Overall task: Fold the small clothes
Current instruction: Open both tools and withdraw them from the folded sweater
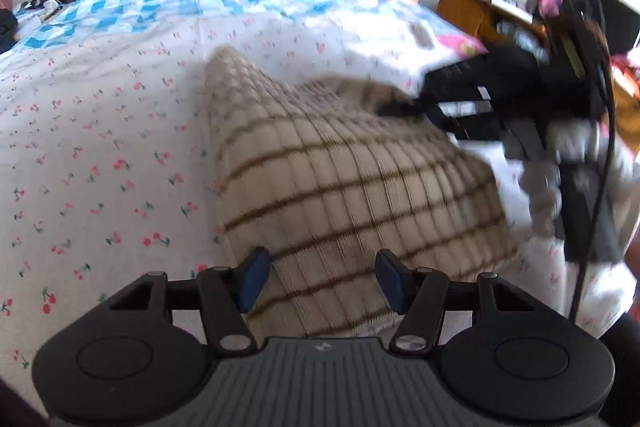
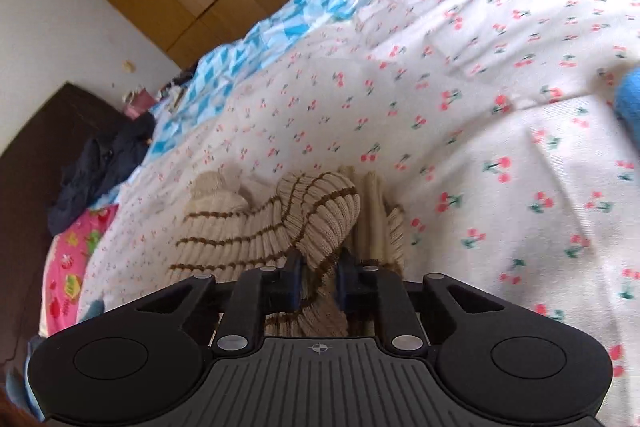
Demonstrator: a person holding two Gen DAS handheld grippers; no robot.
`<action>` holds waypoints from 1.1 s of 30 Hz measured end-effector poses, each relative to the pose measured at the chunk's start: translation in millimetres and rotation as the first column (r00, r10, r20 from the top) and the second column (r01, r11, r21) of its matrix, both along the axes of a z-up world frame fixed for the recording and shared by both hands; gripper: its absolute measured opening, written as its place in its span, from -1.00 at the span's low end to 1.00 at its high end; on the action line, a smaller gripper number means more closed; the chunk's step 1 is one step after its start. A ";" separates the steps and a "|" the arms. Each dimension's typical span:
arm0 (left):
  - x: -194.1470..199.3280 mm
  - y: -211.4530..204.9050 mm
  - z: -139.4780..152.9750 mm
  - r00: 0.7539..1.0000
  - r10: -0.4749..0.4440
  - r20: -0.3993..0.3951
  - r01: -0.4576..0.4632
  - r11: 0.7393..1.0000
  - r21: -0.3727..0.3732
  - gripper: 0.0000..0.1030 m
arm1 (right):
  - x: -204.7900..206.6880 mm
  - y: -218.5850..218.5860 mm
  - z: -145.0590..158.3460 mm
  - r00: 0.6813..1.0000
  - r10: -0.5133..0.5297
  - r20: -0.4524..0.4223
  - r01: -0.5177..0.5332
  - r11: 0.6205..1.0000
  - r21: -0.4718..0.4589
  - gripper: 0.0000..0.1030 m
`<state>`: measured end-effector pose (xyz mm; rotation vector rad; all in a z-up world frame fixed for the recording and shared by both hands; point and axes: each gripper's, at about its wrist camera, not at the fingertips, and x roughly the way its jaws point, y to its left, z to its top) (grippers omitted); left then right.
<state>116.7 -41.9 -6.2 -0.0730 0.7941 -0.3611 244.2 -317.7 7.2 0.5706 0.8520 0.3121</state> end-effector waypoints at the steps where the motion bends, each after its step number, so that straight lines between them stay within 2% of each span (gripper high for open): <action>1: 0.2 2.5 4.2 1.000 0.012 0.018 -0.012 1.000 -0.012 0.21 | -3.3 -6.4 0.0 1.000 -0.018 0.005 0.018 1.000 0.000 -0.71; 5: 13.9 6.8 14.5 0.992 0.093 0.090 -0.090 0.995 -0.033 0.21 | -5.9 -11.3 -10.4 0.999 -0.054 -0.009 0.054 0.998 0.023 -0.71; 8: 35.6 8.0 9.2 0.988 0.138 0.075 -0.135 0.990 -0.041 0.22 | -7.5 -19.0 -16.9 0.995 -0.095 -0.022 0.096 0.991 0.092 -0.71; 11: 50.1 7.7 0.9 0.989 0.136 0.051 -0.133 0.990 -0.051 0.29 | -11.6 -24.9 -22.7 0.992 -0.126 -0.027 0.128 0.986 0.108 -0.71; 14: 54.8 -4.0 -8.0 0.991 0.110 0.074 -0.114 0.993 0.040 0.50 | -9.9 -24.5 -28.1 0.991 -0.134 -0.029 0.136 0.986 0.093 -0.70; 15: 55.5 -5.3 -12.2 0.993 0.103 0.063 -0.106 0.993 0.050 0.50 | -8.3 -24.1 -29.7 0.991 -0.132 -0.036 0.134 0.987 0.086 -0.69; 16: 56.7 -5.4 -14.5 0.994 0.102 0.047 -0.104 0.994 0.037 0.50 | -7.3 -23.9 -29.4 0.991 -0.124 -0.042 0.127 0.989 0.077 -0.68; 17: 58.5 -4.2 -15.5 0.994 0.102 0.034 -0.102 0.995 0.021 0.50 | -7.4 -23.7 -26.1 0.992 -0.122 -0.040 0.124 0.991 0.056 -0.57; 18: 58.5 -3.0 -15.9 0.994 0.102 0.026 -0.103 0.995 0.011 0.50 | -8.4 -23.1 -21.6 0.992 -0.121 -0.036 0.122 0.992 0.022 -0.33; 19: 57.6 -2.1 -16.0 0.994 0.103 0.024 -0.103 0.995 0.006 0.50 | -10.7 -22.0 -15.2 0.993 -0.120 -0.025 0.119 0.993 -0.018 -0.29; 22: 55.5 -1.5 -17.4 0.995 0.097 0.020 -0.097 0.995 0.004 0.49 | -21.9 -21.7 6.9 0.987 -0.158 0.042 0.161 0.982 -0.098 -0.29; 24: 54.6 -3.3 -17.4 0.996 0.090 0.021 -0.090 0.996 0.009 0.49 | -27.3 -14.5 24.8 0.978 -0.170 0.118 0.186 0.972 -0.144 -0.29; 27: 54.3 -6.9 -17.5 0.996 0.085 0.024 -0.086 0.996 0.021 0.49 | -24.5 12.0 40.6 0.977 -0.084 0.196 0.115 0.981 -0.154 -0.32; 29: 54.3 -6.4 -17.9 0.996 0.085 0.021 -0.085 0.996 0.022 0.49 | -15.7 31.4 34.6 0.979 -0.040 0.201 0.078 0.980 -0.183 -0.36; 30: 54.7 -5.6 -18.2 0.996 0.085 0.017 -0.086 0.996 0.020 0.50 | -9.2 37.5 25.7 0.982 -0.033 0.186 0.071 0.977 -0.200 -0.44; 32: 54.8 -4.1 -20.2 0.996 0.085 0.010 -0.085 0.996 0.018 0.51 | 6.2 42.0 -3.9 0.989 -0.074 0.125 0.105 0.958 -0.268 -0.49; 33: 55.2 -3.7 -21.8 0.997 0.083 0.003 -0.083 0.996 0.018 0.51 | 7.8 37.3 -18.7 0.989 -0.089 0.121 0.118 0.960 -0.253 -0.49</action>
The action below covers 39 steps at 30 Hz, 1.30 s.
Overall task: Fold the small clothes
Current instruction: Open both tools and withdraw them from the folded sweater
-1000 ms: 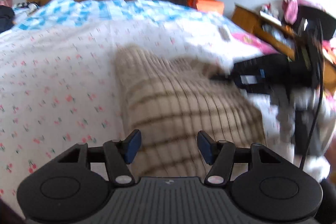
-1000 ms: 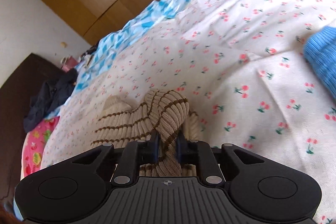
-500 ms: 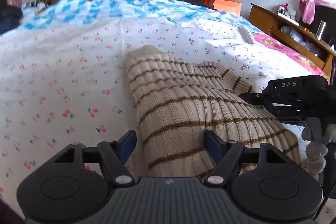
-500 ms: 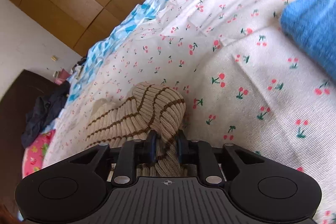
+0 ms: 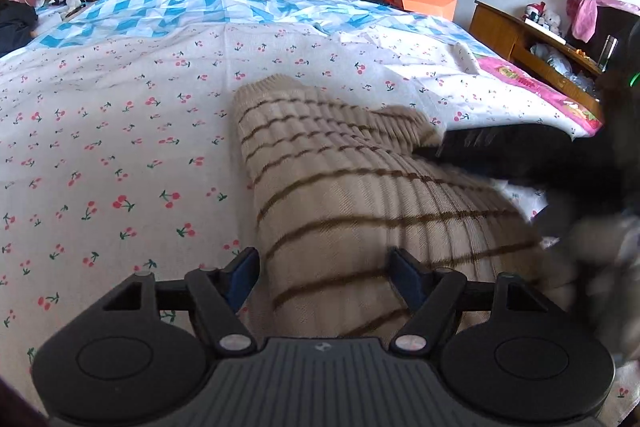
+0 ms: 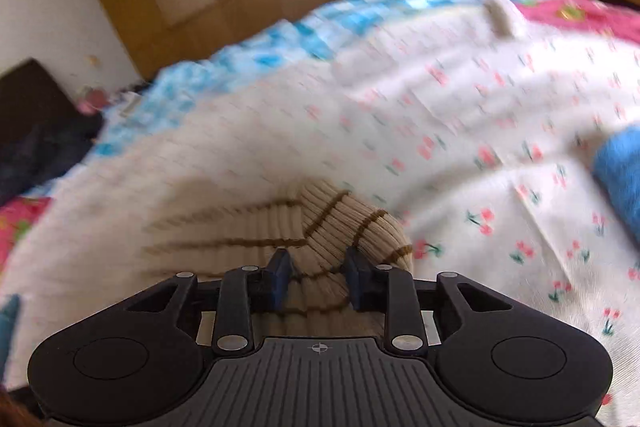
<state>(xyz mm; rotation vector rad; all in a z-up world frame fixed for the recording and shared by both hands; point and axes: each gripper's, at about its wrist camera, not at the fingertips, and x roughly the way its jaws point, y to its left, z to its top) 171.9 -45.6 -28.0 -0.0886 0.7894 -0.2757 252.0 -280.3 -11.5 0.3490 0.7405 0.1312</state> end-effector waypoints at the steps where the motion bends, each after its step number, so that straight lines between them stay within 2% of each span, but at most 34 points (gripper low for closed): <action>1: -0.4 0.2 -1.4 1.000 0.001 -0.005 -0.001 1.000 -0.001 0.51 | -3.5 -6.1 -6.0 1.000 0.003 0.026 -0.004 1.000 0.028 -0.49; 5: -3.1 3.8 8.9 1.000 0.016 -0.009 -0.016 1.000 -0.014 0.47 | -9.9 -10.8 2.3 0.999 0.011 0.030 -0.013 0.999 0.051 -0.49; 10: -2.5 13.8 50.3 0.993 0.067 0.094 -0.063 0.997 -0.046 0.44 | -24.0 -26.3 17.5 0.994 -0.002 0.109 -0.014 0.989 0.149 -0.39; 13: 20.3 3.4 57.6 0.988 0.087 0.131 -0.089 0.996 0.008 0.44 | -14.7 -34.5 13.7 0.995 -0.007 0.096 -0.010 0.984 0.180 -0.37; 16: 54.3 -6.3 42.2 0.989 0.095 0.110 -0.102 0.993 0.064 0.44 | -6.0 -36.2 0.3 0.998 0.007 0.064 -0.018 0.984 0.180 -0.40; 22: 98.0 -3.8 -5.3 0.982 0.188 0.023 -0.190 0.969 0.161 0.46 | -1.0 -36.2 -13.5 0.998 0.018 0.057 -0.026 0.988 0.150 -0.48; 25: 94.2 1.0 -10.8 0.978 0.209 0.018 -0.210 0.970 0.126 0.49 | 0.5 -37.4 -15.3 0.999 0.017 0.052 -0.025 0.987 0.160 -0.48; 30: 75.5 8.3 12.5 0.977 0.214 0.018 -0.215 0.971 0.108 0.48 | -6.2 -42.1 -7.5 0.998 0.018 0.068 -0.030 0.982 0.186 -0.36; 32: 62.6 17.1 23.2 0.974 0.227 0.010 -0.227 0.972 0.056 0.47 | -11.3 -48.8 -1.4 0.998 0.014 0.066 -0.028 0.975 0.221 -0.32; 35: 40.8 30.9 34.3 0.972 0.235 -0.006 -0.235 0.971 -0.031 0.46 | -17.9 -62.7 4.6 0.999 0.017 0.040 -0.028 0.951 0.307 -0.11; 36: 34.4 34.6 37.0 0.973 0.231 -0.012 -0.231 0.972 -0.049 0.46 | -20.7 -66.6 5.3 0.999 0.016 0.031 -0.026 0.942 0.335 -0.03; 39: 20.3 42.4 42.5 0.981 0.193 -0.034 -0.196 0.973 -0.119 0.46 | -31.9 -73.7 5.7 1.000 0.021 -0.011 -0.015 0.920 0.391 0.06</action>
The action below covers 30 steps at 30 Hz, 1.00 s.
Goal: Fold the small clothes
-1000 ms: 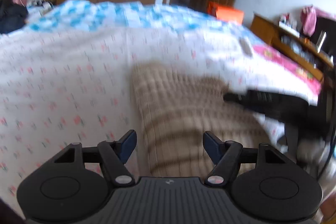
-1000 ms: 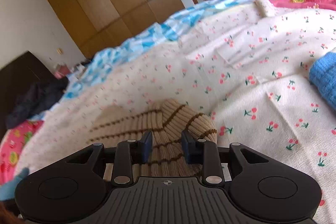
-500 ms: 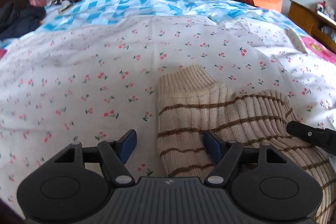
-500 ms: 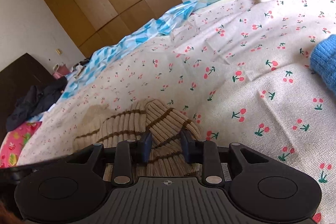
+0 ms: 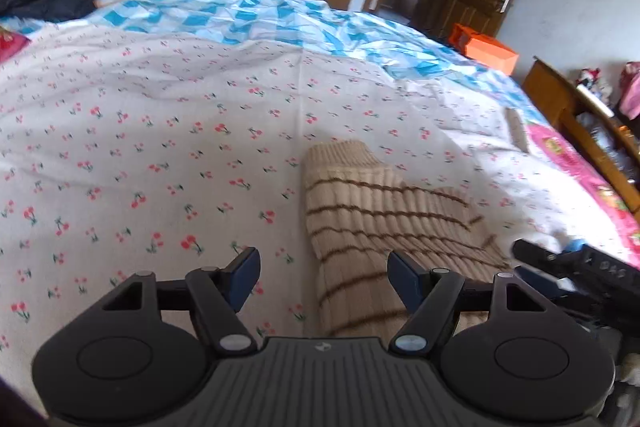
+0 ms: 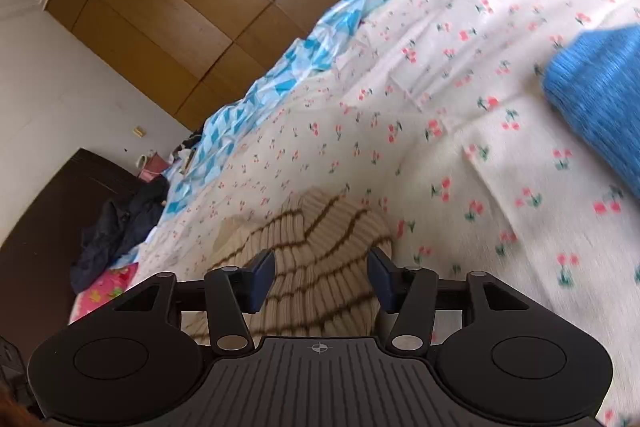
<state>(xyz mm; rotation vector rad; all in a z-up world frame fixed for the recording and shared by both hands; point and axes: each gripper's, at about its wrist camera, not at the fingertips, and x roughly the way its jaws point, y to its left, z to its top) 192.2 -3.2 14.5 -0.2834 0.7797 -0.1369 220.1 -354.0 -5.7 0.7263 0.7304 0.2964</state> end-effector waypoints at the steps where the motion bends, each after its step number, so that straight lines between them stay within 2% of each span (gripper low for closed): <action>1: -3.3 0.8 1.1 1.000 -0.013 0.001 0.013 1.000 -0.025 0.46 | -4.8 -0.5 -1.0 1.000 0.005 -0.013 -0.005 1.000 0.001 0.07; 3: -6.9 -2.2 1.5 0.999 -0.049 0.014 0.050 0.998 -0.049 0.46 | -14.0 2.0 -4.9 0.999 0.016 -0.039 -0.017 0.999 -0.030 0.10; 6: -1.3 -13.1 -11.2 0.996 -0.085 0.008 0.085 0.996 0.009 0.47 | -20.6 9.1 -14.0 0.998 0.020 -0.067 -0.026 0.996 -0.089 0.11; 8: 4.9 -12.2 -27.6 0.995 -0.098 -0.027 0.097 0.995 -0.020 0.52 | -19.0 10.5 -14.1 0.997 0.023 -0.078 -0.029 0.997 -0.074 0.11; 9: 6.8 -8.5 -34.1 0.995 -0.094 -0.040 0.092 0.995 -0.045 0.61 | -17.9 9.6 -14.3 0.996 0.021 -0.084 -0.027 0.998 -0.065 0.11; 12: 5.8 3.9 -33.9 0.995 -0.078 -0.066 0.069 0.990 -0.122 0.61 | -16.9 3.7 -15.2 0.995 0.023 -0.093 -0.026 0.999 -0.032 0.11; 15: -1.8 4.6 -23.1 0.993 -0.109 -0.034 0.106 0.990 -0.091 0.60 | -16.2 -0.6 -17.3 0.994 0.028 -0.107 -0.027 1.000 0.010 0.14; 17: -5.1 6.7 -22.8 0.993 -0.112 -0.031 0.109 0.991 -0.075 0.60 | -13.5 1.2 -18.2 0.992 0.040 -0.116 -0.040 0.999 0.004 0.14; 23: -2.2 14.9 -32.5 0.989 -0.131 -0.073 0.117 0.978 -0.174 0.60 | -5.1 -8.9 -25.2 0.986 0.085 -0.146 -0.069 0.992 0.108 0.15; 30: 13.4 3.4 -40.3 0.976 -0.198 -0.095 0.176 0.964 -0.197 0.60 | 8.5 -2.9 -31.9 0.973 0.160 -0.169 -0.134 0.979 0.157 0.14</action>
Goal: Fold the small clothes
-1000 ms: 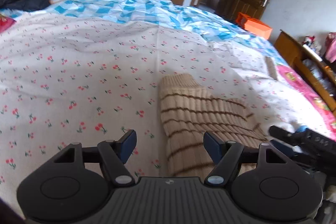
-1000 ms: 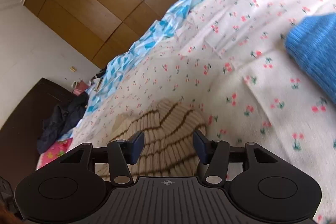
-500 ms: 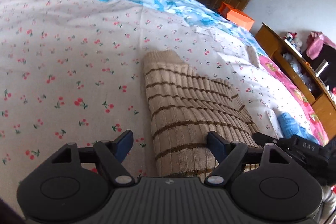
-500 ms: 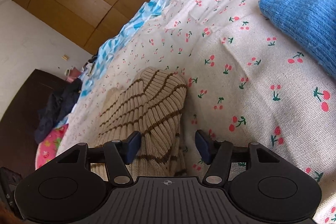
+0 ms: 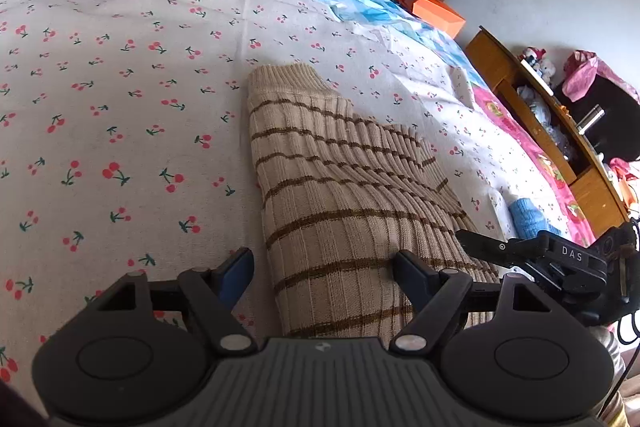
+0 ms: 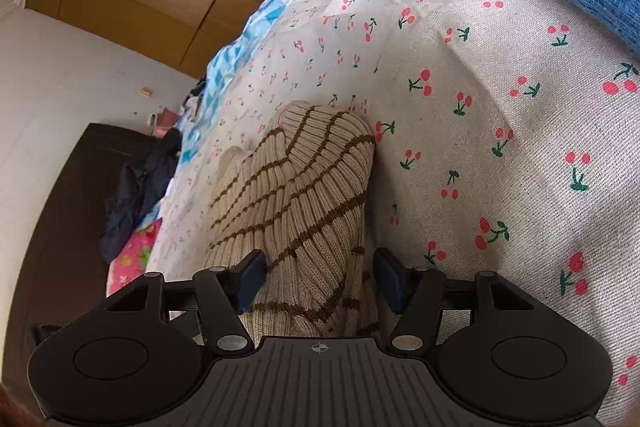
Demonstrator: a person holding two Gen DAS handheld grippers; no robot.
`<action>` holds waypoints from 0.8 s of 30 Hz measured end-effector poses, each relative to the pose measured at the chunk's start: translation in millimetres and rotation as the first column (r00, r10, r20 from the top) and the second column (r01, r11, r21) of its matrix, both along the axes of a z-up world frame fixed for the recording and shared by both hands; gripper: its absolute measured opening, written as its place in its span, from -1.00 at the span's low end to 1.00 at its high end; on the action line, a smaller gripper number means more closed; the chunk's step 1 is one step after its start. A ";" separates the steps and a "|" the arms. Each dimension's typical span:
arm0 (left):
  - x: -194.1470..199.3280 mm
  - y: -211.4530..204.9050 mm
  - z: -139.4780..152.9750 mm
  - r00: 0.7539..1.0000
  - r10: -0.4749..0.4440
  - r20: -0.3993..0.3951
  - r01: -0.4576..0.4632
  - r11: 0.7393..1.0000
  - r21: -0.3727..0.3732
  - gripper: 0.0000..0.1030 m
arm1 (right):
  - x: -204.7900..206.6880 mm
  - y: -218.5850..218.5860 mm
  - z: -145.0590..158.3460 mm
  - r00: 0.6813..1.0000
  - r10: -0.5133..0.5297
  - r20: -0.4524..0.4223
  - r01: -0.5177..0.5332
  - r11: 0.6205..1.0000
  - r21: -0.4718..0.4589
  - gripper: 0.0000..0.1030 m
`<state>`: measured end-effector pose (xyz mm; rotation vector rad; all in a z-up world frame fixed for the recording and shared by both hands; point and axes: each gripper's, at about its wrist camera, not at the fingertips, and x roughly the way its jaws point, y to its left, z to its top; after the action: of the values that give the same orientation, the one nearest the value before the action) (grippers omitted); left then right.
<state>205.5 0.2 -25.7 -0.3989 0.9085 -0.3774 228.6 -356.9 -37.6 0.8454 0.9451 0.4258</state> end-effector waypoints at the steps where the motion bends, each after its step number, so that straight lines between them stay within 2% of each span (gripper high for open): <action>1: -0.3 1.0 0.0 1.000 -0.011 -0.001 0.011 1.000 -0.003 0.60 | -0.1 -1.6 -0.9 1.000 0.012 0.003 -0.013 1.000 0.009 0.14; 4: 6.0 -0.2 -5.5 1.000 -0.017 -0.016 0.017 0.999 -0.032 0.61 | 4.1 0.5 -4.4 1.000 0.026 -0.002 -0.026 0.999 0.028 0.15; 6: 14.9 -4.0 -11.0 0.999 -0.026 -0.027 0.024 0.996 -0.084 0.69 | 8.8 6.5 -7.7 0.999 0.034 -0.002 -0.034 0.998 0.054 0.17; 10: 26.8 -11.9 -21.6 0.999 -0.031 -0.033 0.028 0.994 -0.104 0.76 | 15.3 20.9 -8.6 1.000 0.029 -0.004 -0.029 0.999 0.042 0.10; 12: 22.0 -9.6 -17.1 0.999 -0.035 -0.023 0.032 0.994 -0.100 0.54 | 12.2 22.4 -5.4 1.000 0.029 -0.003 -0.028 0.999 0.034 -0.13; 15: 7.6 2.2 -5.3 0.999 -0.035 -0.004 0.034 0.992 -0.124 0.23 | 2.7 20.5 -0.2 1.000 0.020 0.000 -0.020 0.996 0.083 -0.29; 18: -7.3 16.3 5.7 1.000 -0.025 0.005 0.025 0.990 -0.135 0.16 | -4.3 34.5 12.7 0.998 0.046 0.031 -0.049 0.992 0.119 -0.36; 22: -30.0 48.1 12.2 0.999 0.033 -0.002 -0.033 0.984 -0.175 0.16 | -12.6 59.3 22.2 0.995 0.092 0.045 -0.098 0.983 0.157 -0.39; 24: -37.1 59.2 8.1 0.999 0.053 0.001 -0.052 0.989 -0.137 0.17 | -16.9 70.6 21.7 0.993 0.107 0.049 -0.112 0.985 0.128 -0.41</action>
<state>168.5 59.4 -17.6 -0.5471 0.8688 -0.3935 211.8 -286.3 -16.0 0.9019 0.9352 0.6032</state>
